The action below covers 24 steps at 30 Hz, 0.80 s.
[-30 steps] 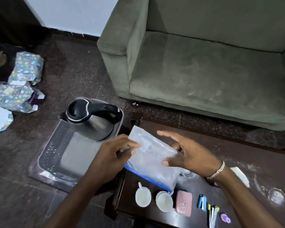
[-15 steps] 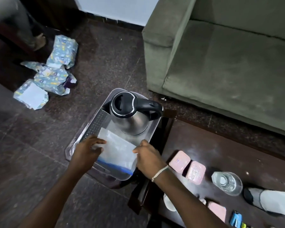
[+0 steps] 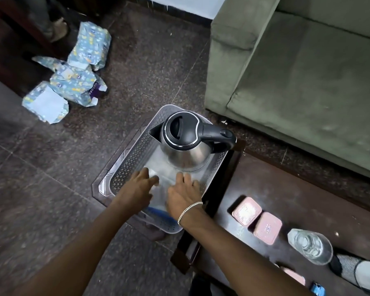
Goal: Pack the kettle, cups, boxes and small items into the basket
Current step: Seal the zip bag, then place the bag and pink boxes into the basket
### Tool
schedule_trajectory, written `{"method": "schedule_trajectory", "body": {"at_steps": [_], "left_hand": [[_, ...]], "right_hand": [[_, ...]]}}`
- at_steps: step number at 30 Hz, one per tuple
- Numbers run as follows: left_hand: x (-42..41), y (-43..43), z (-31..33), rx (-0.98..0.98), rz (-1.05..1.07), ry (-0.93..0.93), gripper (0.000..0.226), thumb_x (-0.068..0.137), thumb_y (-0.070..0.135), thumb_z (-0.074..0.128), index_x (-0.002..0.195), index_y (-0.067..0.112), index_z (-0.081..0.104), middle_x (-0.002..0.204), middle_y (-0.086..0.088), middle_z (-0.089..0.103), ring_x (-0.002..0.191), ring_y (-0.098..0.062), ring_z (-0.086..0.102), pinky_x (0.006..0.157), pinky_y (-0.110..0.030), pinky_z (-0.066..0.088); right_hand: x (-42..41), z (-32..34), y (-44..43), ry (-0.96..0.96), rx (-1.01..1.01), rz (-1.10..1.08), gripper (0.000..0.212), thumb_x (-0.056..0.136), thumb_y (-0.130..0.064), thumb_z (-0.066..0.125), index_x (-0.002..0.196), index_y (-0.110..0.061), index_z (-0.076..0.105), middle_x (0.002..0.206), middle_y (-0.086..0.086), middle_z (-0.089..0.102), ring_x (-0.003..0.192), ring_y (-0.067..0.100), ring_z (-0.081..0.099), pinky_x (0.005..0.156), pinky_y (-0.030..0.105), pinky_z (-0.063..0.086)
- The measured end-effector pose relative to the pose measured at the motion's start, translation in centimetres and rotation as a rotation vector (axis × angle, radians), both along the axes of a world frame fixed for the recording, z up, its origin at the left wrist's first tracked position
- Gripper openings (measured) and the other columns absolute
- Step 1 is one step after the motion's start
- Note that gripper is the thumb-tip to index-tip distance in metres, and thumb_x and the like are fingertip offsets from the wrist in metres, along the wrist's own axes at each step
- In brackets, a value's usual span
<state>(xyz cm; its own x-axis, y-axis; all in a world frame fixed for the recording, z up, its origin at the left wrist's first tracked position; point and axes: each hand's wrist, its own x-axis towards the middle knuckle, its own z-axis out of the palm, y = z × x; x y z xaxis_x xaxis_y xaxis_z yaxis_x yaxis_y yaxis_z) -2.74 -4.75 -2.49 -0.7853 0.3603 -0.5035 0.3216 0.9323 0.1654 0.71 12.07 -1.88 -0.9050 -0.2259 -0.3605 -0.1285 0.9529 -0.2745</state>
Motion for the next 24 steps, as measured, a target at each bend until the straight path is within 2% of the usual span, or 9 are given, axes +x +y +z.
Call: {"method": "schedule_trajectory", "body": {"at_steps": [2, 4, 7, 10, 14, 18, 24], "left_hand": [[-0.3, 0.4, 0.0, 0.017, -0.027, -0.094, 0.057, 0.082, 0.023, 0.077, 0.135, 0.022, 0.055, 0.122, -0.009, 0.052, 0.113, -0.035, 0.056, 0.094, -0.044, 0.049], [-0.4, 0.4, -0.1, 0.046, -0.017, -0.107, 0.061, 0.078, 0.022, 0.074, 0.136, 0.018, 0.055, 0.118, -0.012, 0.054, 0.11, -0.037, 0.058, 0.093, -0.04, 0.046], [-0.4, 0.3, -0.4, 0.083, -0.034, -0.101, 0.068, 0.071, 0.019, 0.079, 0.135, 0.015, 0.058, 0.115, -0.012, 0.056, 0.11, -0.037, 0.057, 0.094, -0.04, 0.044], [-0.4, -0.1, -0.7, 0.067, -0.058, -0.084, 0.076, 0.067, 0.024, 0.082, 0.138, 0.02, 0.055, 0.122, -0.006, 0.056, 0.119, -0.028, 0.052, 0.102, -0.04, 0.038], [-0.7, -0.6, -1.0, 0.052, -0.029, -0.092, 0.088, 0.062, 0.029, 0.085, 0.141, 0.026, 0.048, 0.13, -0.005, 0.053, 0.13, -0.024, 0.048, 0.11, -0.043, 0.033], [-0.9, -0.4, -0.9, 0.04, 0.028, -0.102, 0.094, 0.06, 0.029, 0.09, 0.142, 0.027, 0.043, 0.133, -0.009, 0.046, 0.129, -0.028, 0.051, 0.117, -0.049, 0.03], [-0.7, 0.0, -0.3, 0.043, 0.074, -0.095, 0.094, 0.062, 0.026, 0.094, 0.141, 0.027, 0.043, 0.133, -0.009, 0.042, 0.125, -0.033, 0.052, 0.115, -0.048, 0.034]], "right_hand": [[0.0, -0.4, -0.7, 0.01, -0.115, 0.143, 0.032, 0.08, -0.025, 0.066, 0.111, -0.018, 0.068, 0.123, 0.008, 0.045, 0.113, 0.035, 0.041, 0.088, 0.05, 0.039], [0.0, -0.7, -1.0, -0.08, -0.189, 0.208, 0.037, 0.077, -0.021, 0.066, 0.114, -0.02, 0.063, 0.126, 0.008, 0.044, 0.115, 0.036, 0.04, 0.09, 0.052, 0.039], [-0.1, -1.4, -0.7, -0.167, -0.162, 0.231, 0.042, 0.074, -0.022, 0.067, 0.115, -0.025, 0.06, 0.131, 0.005, 0.044, 0.118, 0.038, 0.039, 0.091, 0.054, 0.037], [-0.1, -1.5, -0.4, -0.254, -0.119, 0.247, 0.038, 0.071, -0.025, 0.068, 0.108, -0.032, 0.062, 0.14, 0.002, 0.042, 0.116, 0.038, 0.04, 0.089, 0.053, 0.035], [-0.1, -1.1, -0.3, -0.295, -0.08, 0.285, 0.029, 0.071, -0.027, 0.069, 0.1, -0.028, 0.068, 0.119, 0.002, 0.05, 0.111, 0.04, 0.045, 0.087, 0.053, 0.039], [0.2, -0.9, 0.0, -0.316, -0.044, 0.321, 0.032, 0.077, -0.03, 0.069, 0.107, -0.022, 0.07, 0.121, 0.003, 0.055, 0.113, 0.04, 0.053, 0.093, 0.051, 0.049], [0.8, -0.4, -0.2, -0.304, -0.047, 0.307, 0.04, 0.082, -0.03, 0.069, 0.118, -0.012, 0.067, 0.125, 0.007, 0.058, 0.118, 0.036, 0.054, 0.093, 0.046, 0.048]]}}
